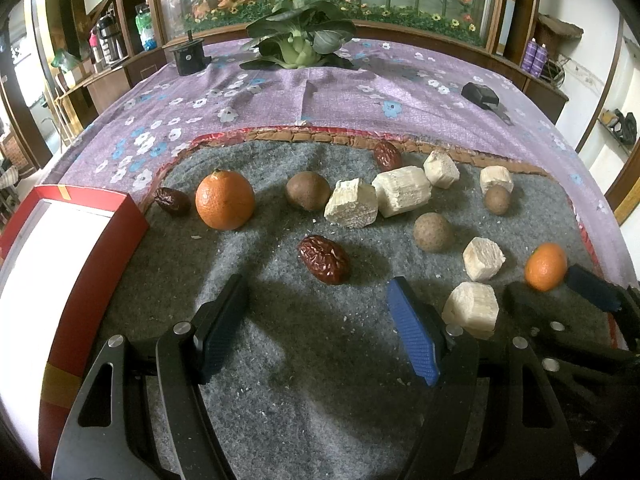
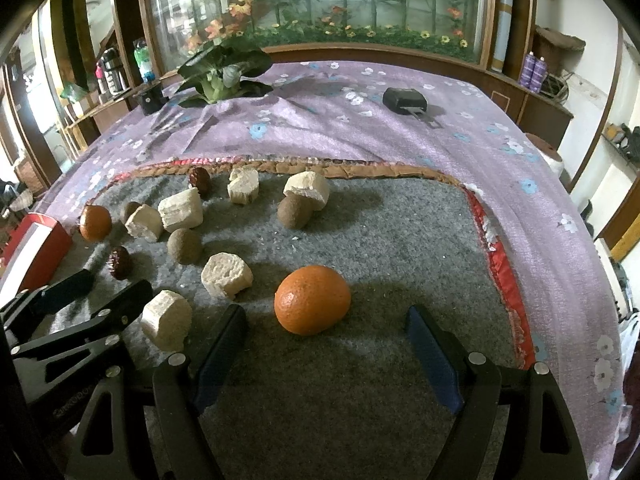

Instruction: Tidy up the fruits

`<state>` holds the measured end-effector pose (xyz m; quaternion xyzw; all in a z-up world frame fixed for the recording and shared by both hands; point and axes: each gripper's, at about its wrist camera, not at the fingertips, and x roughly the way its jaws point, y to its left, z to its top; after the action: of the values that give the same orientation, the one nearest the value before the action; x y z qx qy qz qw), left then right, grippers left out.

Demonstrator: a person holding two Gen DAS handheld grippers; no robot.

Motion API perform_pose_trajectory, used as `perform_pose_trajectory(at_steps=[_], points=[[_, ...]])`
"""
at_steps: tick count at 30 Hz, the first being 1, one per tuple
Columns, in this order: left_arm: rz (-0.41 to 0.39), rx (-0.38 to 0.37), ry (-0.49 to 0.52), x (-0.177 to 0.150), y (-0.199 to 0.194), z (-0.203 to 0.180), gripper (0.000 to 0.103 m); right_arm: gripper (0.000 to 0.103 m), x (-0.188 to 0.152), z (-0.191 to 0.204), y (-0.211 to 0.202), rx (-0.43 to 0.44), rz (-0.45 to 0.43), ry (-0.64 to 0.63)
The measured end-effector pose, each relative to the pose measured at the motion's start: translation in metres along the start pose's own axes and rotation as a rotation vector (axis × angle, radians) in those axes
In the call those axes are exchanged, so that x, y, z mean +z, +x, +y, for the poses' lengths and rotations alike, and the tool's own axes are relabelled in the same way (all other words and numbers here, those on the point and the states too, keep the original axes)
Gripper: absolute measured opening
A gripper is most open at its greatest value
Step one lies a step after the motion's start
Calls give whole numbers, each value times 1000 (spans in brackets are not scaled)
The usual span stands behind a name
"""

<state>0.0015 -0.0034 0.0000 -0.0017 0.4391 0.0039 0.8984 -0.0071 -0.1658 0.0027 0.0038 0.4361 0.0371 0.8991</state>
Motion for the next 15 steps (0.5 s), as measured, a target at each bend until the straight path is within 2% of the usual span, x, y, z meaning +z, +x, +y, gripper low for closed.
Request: perform_pose_trajectory(at_steps=[5, 8, 15], points=[[34, -43, 21, 1, -4, 7, 73, 81, -3, -16, -15, 25, 11, 14], [40, -89, 26, -5, -14, 11, 73, 81, -7, -25, -31, 25, -19, 0], [30, -137, 88, -15, -47, 22, 73, 81, -5, -33, -54, 32, -67, -33]])
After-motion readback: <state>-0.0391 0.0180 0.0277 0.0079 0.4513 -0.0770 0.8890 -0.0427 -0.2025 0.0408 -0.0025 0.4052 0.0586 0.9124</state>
